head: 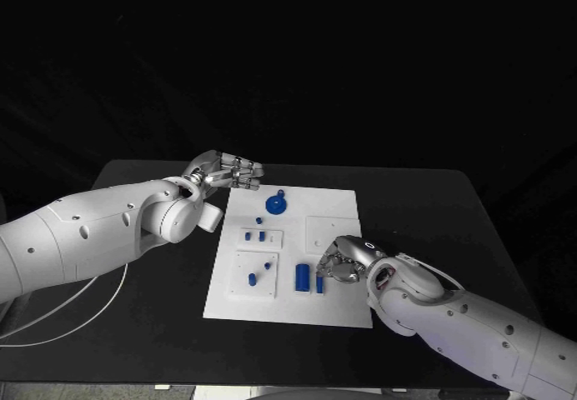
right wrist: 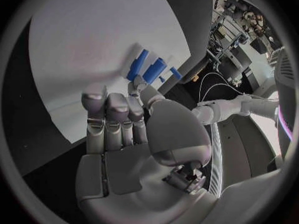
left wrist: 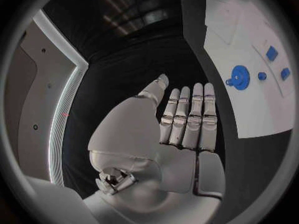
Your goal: Assemble the parts on the task board
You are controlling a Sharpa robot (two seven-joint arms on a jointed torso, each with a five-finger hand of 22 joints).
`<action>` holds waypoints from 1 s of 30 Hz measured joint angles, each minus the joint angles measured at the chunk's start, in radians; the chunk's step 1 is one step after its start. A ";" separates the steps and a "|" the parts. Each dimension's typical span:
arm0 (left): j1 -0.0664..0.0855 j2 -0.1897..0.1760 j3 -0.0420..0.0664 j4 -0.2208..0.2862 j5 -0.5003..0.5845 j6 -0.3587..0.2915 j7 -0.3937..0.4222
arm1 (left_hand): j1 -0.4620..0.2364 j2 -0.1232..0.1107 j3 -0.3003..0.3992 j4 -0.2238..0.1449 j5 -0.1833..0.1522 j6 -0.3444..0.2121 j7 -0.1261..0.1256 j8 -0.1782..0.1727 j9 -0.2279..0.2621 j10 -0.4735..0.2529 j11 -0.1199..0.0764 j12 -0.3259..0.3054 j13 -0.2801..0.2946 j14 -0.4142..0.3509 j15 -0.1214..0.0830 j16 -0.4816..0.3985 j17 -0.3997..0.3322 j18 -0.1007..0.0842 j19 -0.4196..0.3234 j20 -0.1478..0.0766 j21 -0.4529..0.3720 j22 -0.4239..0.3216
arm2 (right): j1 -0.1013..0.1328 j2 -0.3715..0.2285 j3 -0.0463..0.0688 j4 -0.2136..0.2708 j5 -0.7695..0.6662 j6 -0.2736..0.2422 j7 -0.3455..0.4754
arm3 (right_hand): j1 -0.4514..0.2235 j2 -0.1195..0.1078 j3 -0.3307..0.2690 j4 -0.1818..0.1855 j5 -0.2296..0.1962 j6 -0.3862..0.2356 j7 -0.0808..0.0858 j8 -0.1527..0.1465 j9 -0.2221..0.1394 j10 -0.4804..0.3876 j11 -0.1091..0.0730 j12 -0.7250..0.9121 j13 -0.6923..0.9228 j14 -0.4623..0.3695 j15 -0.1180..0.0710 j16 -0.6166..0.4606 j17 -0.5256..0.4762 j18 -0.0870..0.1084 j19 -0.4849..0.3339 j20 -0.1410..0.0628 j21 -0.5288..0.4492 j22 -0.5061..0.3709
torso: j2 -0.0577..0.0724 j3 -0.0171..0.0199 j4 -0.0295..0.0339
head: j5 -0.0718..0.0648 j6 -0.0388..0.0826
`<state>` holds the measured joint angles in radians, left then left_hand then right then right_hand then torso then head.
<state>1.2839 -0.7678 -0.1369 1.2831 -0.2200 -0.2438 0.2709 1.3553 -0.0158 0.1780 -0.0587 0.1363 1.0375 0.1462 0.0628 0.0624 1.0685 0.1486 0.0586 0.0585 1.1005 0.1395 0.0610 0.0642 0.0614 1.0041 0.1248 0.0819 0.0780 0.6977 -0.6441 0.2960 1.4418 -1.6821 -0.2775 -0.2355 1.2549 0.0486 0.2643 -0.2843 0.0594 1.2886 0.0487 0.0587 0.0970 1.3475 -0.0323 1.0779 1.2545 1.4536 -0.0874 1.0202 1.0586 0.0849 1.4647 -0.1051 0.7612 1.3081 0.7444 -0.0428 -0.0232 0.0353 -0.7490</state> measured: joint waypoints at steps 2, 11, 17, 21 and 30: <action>0.000 0.000 0.000 0.000 0.000 0.000 0.000 | 0.000 0.000 0.000 0.000 0.000 0.000 0.000 0.000 0.000 0.000 0.000 0.000 0.000 0.000 0.000 0.000 0.000 0.000 0.000 0.000 0.000 0.000 | 0.000 0.000 0.000 0.000 -0.001 -0.003 0.002 | 0.001 -0.001 0.004 -0.001 -0.005 0.000 0.000 0.000 0.000 0.000 0.000 0.000 0.002 0.000 0.000 0.000 0.000 0.000 0.000 0.000 0.005 0.000 | 0.000 0.0001 0.0000 | 0.000 0.000; 0.000 0.000 0.000 0.000 0.000 0.000 -0.001 | 0.000 0.000 0.000 0.000 0.000 -0.007 0.000 0.000 0.000 -0.006 0.001 0.000 0.000 0.000 0.000 0.000 0.000 0.000 0.000 0.000 0.000 0.000 | -0.004 -0.005 0.000 0.004 -0.003 -0.005 0.023 | 0.001 -0.001 0.005 0.000 -0.005 0.008 -0.003 0.000 -0.015 0.007 -0.007 0.000 0.010 0.000 0.000 0.000 0.004 0.000 0.004 -0.004 0.010 0.000 | 0.000 -0.0005 0.0001 | 0.002 -0.002; 0.000 0.000 -0.001 0.000 0.000 0.000 -0.001 | 0.000 0.000 0.000 0.000 0.000 -0.007 0.000 0.000 0.000 -0.006 0.001 0.000 0.000 0.000 0.000 0.000 0.000 0.000 0.000 0.000 0.000 0.000 | -0.009 -0.007 0.001 0.009 -0.006 -0.009 0.038 | 0.001 -0.001 0.005 0.000 -0.005 0.009 -0.004 0.003 -0.020 0.007 -0.007 0.000 0.015 0.000 0.000 -0.005 0.006 0.000 0.004 -0.004 0.010 0.000 | 0.000 -0.0003 0.0001 | 0.003 -0.001; 0.000 -0.001 -0.001 0.000 0.000 0.001 -0.001 | 0.000 0.000 0.000 0.000 0.000 -0.007 0.000 0.000 0.000 -0.006 0.001 0.000 0.000 0.000 0.000 0.000 0.000 0.000 0.000 0.000 0.000 0.000 | -0.013 -0.009 0.001 0.010 -0.017 -0.017 0.044 | 0.001 -0.001 0.005 0.000 -0.005 0.009 -0.004 0.003 -0.022 0.009 -0.009 0.000 0.021 0.000 0.000 -0.005 0.010 0.000 0.000 -0.007 0.014 0.000 | 0.000 -0.0001 0.0000 | 0.003 -0.001; -0.001 0.000 -0.001 0.000 0.000 0.002 -0.001 | 0.000 0.000 0.000 0.000 0.000 -0.007 0.000 0.000 0.000 -0.010 0.005 0.000 0.000 -0.004 0.004 0.000 0.000 0.000 0.000 0.000 0.000 0.000 | -0.019 -0.006 0.001 0.002 -0.056 -0.036 0.056 | 0.001 -0.001 0.005 0.000 -0.005 0.009 -0.004 0.003 -0.022 0.011 -0.011 0.000 0.025 0.000 0.000 -0.005 0.013 0.000 0.000 -0.007 0.019 0.000 | 0.000 0.0000 -0.0001 | 0.002 -0.002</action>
<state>1.2834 -0.7682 -0.1375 1.2827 -0.2200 -0.2422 0.2703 1.3553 -0.0158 0.1780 -0.0588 0.1363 1.0305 0.1461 0.0628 0.0624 1.0586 0.1532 0.0586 0.0585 1.0969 0.1430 0.0610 0.0642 0.0613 1.0042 0.1248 0.0819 0.0781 0.6789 -0.6496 0.2966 1.4434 -1.7382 -0.3132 -0.1795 1.2561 0.0472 0.2696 -0.2842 0.0543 1.2978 0.0446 0.0622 0.0751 1.3582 -0.0429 1.0782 1.2792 1.4536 -0.0873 1.0155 1.0721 0.0847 1.4648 -0.1125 0.7805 1.3078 0.7442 -0.0428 -0.0233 0.0374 -0.7510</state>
